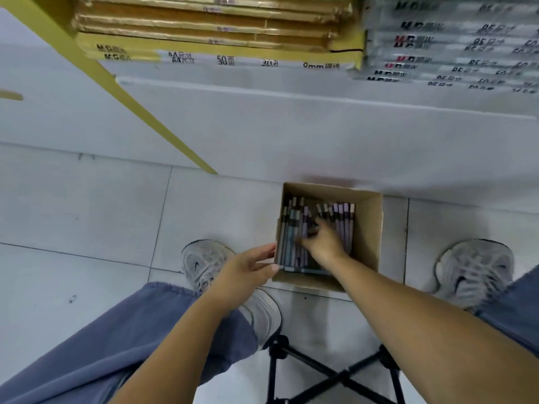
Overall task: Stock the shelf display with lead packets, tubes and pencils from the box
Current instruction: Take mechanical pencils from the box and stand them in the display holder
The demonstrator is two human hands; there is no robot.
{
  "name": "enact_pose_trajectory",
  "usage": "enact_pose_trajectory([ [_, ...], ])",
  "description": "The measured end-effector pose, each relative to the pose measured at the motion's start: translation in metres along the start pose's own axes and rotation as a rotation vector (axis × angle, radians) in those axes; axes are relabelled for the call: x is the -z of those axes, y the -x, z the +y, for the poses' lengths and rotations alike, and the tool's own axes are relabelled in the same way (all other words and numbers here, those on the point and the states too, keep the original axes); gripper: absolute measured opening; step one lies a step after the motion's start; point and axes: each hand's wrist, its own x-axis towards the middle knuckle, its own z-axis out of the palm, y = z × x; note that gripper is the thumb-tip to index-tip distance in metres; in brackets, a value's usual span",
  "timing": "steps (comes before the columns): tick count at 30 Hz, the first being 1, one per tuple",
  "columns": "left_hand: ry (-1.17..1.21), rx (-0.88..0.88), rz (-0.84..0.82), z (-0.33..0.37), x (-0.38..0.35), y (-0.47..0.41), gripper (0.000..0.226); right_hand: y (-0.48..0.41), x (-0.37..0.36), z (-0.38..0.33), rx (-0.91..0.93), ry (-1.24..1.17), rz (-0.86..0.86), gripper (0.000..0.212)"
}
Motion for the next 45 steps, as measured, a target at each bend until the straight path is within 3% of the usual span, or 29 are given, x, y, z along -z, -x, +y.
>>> enact_pose_trajectory([
  [16, -0.014, 0.034, 0.02, 0.003, 0.002, 0.004, 0.058, -0.012, -0.011, -0.012, -0.103, -0.157, -0.139, 0.068],
  [21, -0.027, 0.032, 0.027, 0.006, 0.001, 0.005, 0.058, -0.012, -0.012, -0.009, -0.082, -0.208, -0.123, 0.061],
  [29, -0.086, 0.037, 0.045, 0.013, -0.001, 0.006, 0.047, -0.002, 0.003, -0.004, -0.084, -0.25, -0.118, 0.032],
  [35, -0.281, 0.082, 0.138, 0.034, -0.009, 0.01, 0.05, 0.04, 0.041, -0.029, 0.093, -0.296, -0.133, 0.018],
  [38, -0.479, -0.055, 0.268, 0.063, -0.019, 0.021, 0.061, 0.077, 0.07, -0.054, 0.241, -0.376, -0.141, 0.013],
  [41, -0.342, -0.179, 0.1, 0.113, -0.029, 0.04, 0.066, 0.126, 0.096, -0.083, 0.409, -0.388, -0.113, 0.013],
  [43, -0.214, -0.225, -0.126, 0.15, -0.038, 0.059, 0.05, 0.158, 0.109, -0.101, 0.509, -0.413, -0.07, 0.01],
  [45, -0.144, -0.283, -0.249, 0.186, -0.049, 0.084, 0.037, 0.194, 0.123, -0.122, 0.625, -0.429, -0.024, 0.01],
])
